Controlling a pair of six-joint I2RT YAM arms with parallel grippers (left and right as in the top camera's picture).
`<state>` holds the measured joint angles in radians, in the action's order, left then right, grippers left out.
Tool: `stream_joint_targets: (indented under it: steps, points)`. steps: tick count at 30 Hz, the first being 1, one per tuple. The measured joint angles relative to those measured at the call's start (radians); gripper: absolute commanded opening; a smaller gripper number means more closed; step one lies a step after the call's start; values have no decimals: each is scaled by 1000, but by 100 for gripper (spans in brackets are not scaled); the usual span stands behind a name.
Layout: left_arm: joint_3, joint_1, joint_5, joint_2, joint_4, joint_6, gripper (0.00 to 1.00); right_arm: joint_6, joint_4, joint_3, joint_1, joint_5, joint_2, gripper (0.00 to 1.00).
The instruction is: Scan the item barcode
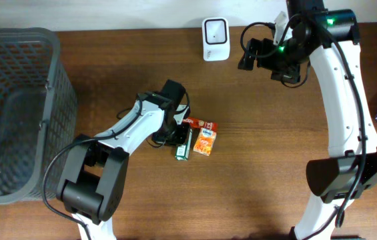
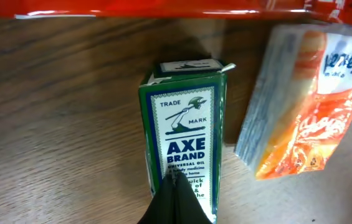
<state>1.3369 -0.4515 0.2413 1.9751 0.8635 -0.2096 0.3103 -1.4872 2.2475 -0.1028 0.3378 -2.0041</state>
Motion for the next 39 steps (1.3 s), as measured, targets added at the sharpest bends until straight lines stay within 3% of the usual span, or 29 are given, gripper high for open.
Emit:
stream_joint_targets:
  steps: [10,11,12,13,14,16,19,24,26,28,29,32,34,37,38,39]
  points:
    - [9,0,-164,45,27,-43,0,0,0,0,0,0,0,98]
    - [42,0,-172,49,105,-45,7,-1,2,0,0,0,0,99]
    - [98,0,-177,50,171,-46,41,0,3,0,0,0,0,99]
    - [218,0,-183,41,238,-49,92,0,2,0,0,0,0,99]
    - [305,0,-189,30,299,-49,99,0,2,0,0,0,0,99]
    - [399,0,-217,9,347,-52,99,0,1,0,0,0,0,99]
    - [394,0,-203,9,383,-53,99,0,0,0,0,0,0,99]
    - [101,-57,-79,-2,157,-53,100,0,3,0,0,0,0,99]
    - [51,-94,-68,-1,101,-45,95,1,2,0,0,0,0,99]
    - [47,-107,-85,-1,58,-41,77,0,2,0,0,0,0,99]
    - [47,-106,-101,-1,52,-39,76,0,2,0,0,0,0,99]
    - [50,-97,-170,-1,66,-38,79,0,2,0,0,0,0,99]
    - [108,-33,-177,-16,150,-37,89,0,2,0,0,0,0,99]
    - [207,74,-187,-142,223,-39,86,0,3,0,0,0,0,99]
    - [218,133,-191,-196,247,-53,54,0,2,0,0,0,0,99]
    - [218,157,-194,-202,260,-62,33,0,2,0,0,0,0,99]
